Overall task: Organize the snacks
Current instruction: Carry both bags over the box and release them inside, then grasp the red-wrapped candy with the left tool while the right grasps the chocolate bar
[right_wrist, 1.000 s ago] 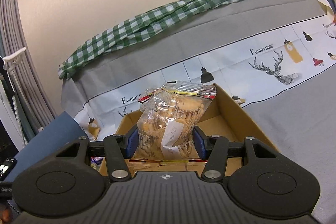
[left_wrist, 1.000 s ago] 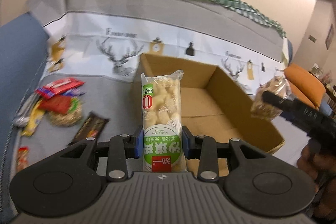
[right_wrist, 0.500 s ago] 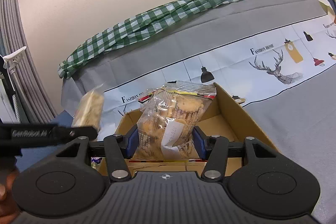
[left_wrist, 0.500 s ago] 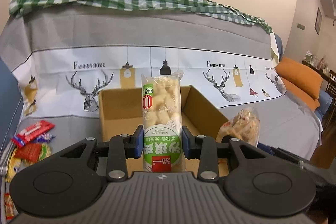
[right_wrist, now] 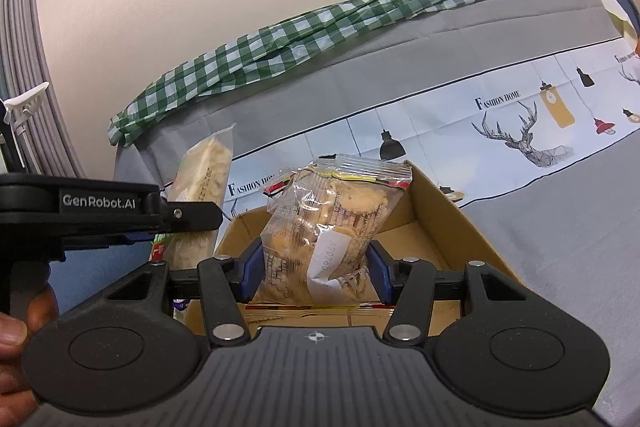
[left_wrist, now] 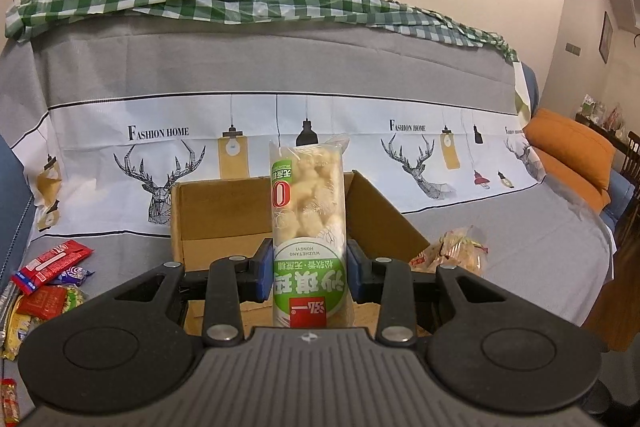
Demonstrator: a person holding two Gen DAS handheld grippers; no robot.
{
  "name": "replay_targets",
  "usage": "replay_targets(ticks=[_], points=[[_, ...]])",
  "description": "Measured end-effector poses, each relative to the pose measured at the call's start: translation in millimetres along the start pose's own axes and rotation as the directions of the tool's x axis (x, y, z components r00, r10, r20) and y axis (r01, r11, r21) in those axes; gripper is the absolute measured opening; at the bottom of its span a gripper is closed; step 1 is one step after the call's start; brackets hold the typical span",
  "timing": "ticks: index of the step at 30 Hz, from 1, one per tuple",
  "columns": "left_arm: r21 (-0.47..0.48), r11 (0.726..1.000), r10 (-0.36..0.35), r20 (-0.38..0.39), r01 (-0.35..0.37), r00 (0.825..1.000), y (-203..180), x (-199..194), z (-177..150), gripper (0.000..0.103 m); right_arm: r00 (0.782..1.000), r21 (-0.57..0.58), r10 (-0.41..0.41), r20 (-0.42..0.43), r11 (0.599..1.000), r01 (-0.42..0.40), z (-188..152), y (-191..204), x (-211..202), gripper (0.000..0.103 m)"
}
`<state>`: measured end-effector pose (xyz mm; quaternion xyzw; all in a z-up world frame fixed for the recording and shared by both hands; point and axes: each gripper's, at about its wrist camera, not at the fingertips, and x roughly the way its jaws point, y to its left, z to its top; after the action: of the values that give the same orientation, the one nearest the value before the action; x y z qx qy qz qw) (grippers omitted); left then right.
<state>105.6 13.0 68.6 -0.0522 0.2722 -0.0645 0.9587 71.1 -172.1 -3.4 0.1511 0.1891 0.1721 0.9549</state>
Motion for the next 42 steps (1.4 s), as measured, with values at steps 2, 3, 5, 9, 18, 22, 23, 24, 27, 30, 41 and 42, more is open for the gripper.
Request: replay_targets(ticks=[2,3,5,9,18,22,23,24,27,30,41,42], points=[[0.000,1.000,0.027,-0.010,-0.027,1.000,3,1,0,0.067,1.000,-0.006,-0.021,-0.011,1.000,0.021,0,3,2,0.061],[-0.006,0.999,0.040,-0.006,-0.040,0.999,5,0,0,0.073,0.999,-0.011,-0.045,-0.010,0.999,0.045,1,4,2,0.077],[-0.017,0.998,0.060,-0.004,-0.060,0.998,9,0,-2,0.073,0.996,-0.024,-0.084,0.000,0.996,0.084,1,8,0,0.095],[-0.006,0.992,0.125,0.021,-0.125,0.992,14,-7,-10,0.073,0.994,-0.071,-0.104,-0.017,0.992,0.102,0,15,3,0.095],[0.027,0.983,0.178,0.086,-0.181,0.980,30,-47,-23,0.067,0.992,-0.097,-0.121,-0.035,0.988,0.118,0,20,5,0.095],[0.014,0.982,0.186,0.081,-0.188,0.979,45,-67,-24,0.050,0.992,-0.091,-0.126,-0.027,0.988,0.123,0,19,1,0.095],[0.011,0.981,0.193,0.081,-0.194,0.978,50,-74,-25,0.048,0.991,-0.090,-0.128,-0.024,0.988,0.125,0,19,1,0.095],[0.008,0.980,0.200,0.084,-0.201,0.976,55,-79,-25,0.046,0.991,-0.091,-0.130,-0.023,0.988,0.127,0,20,1,0.095],[-0.012,0.975,0.221,0.099,-0.221,0.970,73,-97,-29,0.046,0.991,-0.105,-0.132,-0.026,0.986,0.129,-1,22,2,0.095],[-0.033,0.967,0.253,0.105,-0.251,0.962,95,-109,-37,0.045,0.991,-0.122,-0.134,-0.032,0.984,0.129,-2,26,4,0.094],[-0.201,0.839,0.505,-0.062,-0.506,0.861,197,-104,-110,0.019,0.990,-0.154,-0.135,-0.034,0.980,0.128,-3,30,4,0.083],[-0.199,0.831,0.515,-0.079,-0.519,0.854,202,-102,-117,0.019,0.990,-0.148,-0.135,-0.039,0.981,0.128,-3,29,5,0.075]])
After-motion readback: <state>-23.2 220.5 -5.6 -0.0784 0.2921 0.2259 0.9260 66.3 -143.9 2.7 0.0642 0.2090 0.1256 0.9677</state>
